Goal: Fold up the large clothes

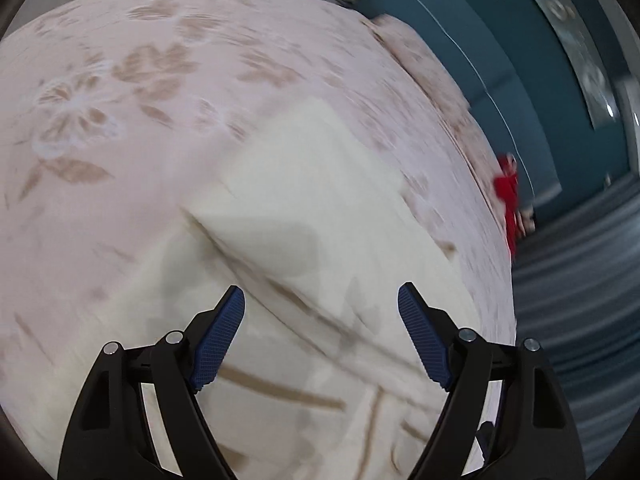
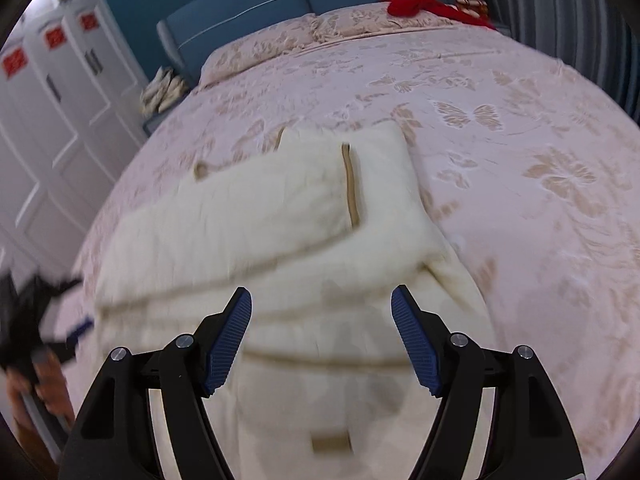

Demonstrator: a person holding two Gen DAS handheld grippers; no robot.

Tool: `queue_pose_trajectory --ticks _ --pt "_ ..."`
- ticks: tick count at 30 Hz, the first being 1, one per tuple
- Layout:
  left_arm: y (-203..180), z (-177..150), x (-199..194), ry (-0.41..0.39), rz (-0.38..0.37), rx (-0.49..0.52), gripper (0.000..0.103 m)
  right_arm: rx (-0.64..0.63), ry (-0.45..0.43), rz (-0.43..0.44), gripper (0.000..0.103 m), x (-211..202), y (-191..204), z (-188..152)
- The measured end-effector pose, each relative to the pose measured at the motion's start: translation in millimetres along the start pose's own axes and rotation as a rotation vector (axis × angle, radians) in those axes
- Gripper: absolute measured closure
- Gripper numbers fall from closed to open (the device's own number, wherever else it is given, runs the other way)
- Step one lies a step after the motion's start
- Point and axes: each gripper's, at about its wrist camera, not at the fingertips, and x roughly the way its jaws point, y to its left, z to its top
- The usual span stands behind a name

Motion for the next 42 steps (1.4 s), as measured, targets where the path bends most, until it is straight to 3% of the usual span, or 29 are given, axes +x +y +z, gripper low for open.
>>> queue_pose_trajectory --ticks 6,9,10,12,13,17,20,22,25,29,38,40,42 --pt "26 19 19 0.024 0.007 -0.078 0.035 0.115 0.021 -0.049 0.032 54 -19 39" --pt "34 20 34 0.07 0.019 -0.088 0.06 0.185 0.069 -0.005 0.034 79 -27 43" --pt "37 21 39 0.08 0.036 -0.087 0.065 0.198 0.086 0.023 0.056 86 -26 43" --pt "36 25 40 0.077 0.06 -0.062 0.079 0.171 0.112 0.045 0.088 91 -18 45" --pt "33 26 33 0.066 0.059 -0.044 0.086 0.15 0.107 0.049 0.09 87 -12 47" --pt "14 38 -6 -0.006 0.034 0.023 0.093 0.002 -0.07 0.096 0.097 13 22 70" --pt "-1 39 -42 -0.066 0.024 0.12 0.093 -0.105 -0.174 0.088 0.097 -44 42 69" --pt "-1 33 -45 -0.065 0.038 0.149 0.093 -0.15 -0.171 0.047 0.098 -49 41 58" --pt "8 6 -17 -0.025 0.154 0.218 0.093 -0.135 -0.055 -0.029 0.098 -8 22 27" --pt "28 -16 11 0.011 0.232 0.237 0.093 -0.075 0.068 -0.072 0.098 46 -7 -7" --pt "33 -30 32 -0.029 0.295 0.325 0.087 -0.038 0.115 -0.066 0.098 68 -22 -25" --pt "30 -29 22 -0.046 0.31 0.33 0.076 -0.013 0.119 -0.068 0.081 61 -25 -22" --pt "25 -28 -3 -0.067 0.326 0.353 0.067 0.012 0.094 -0.11 0.072 41 -27 -20"
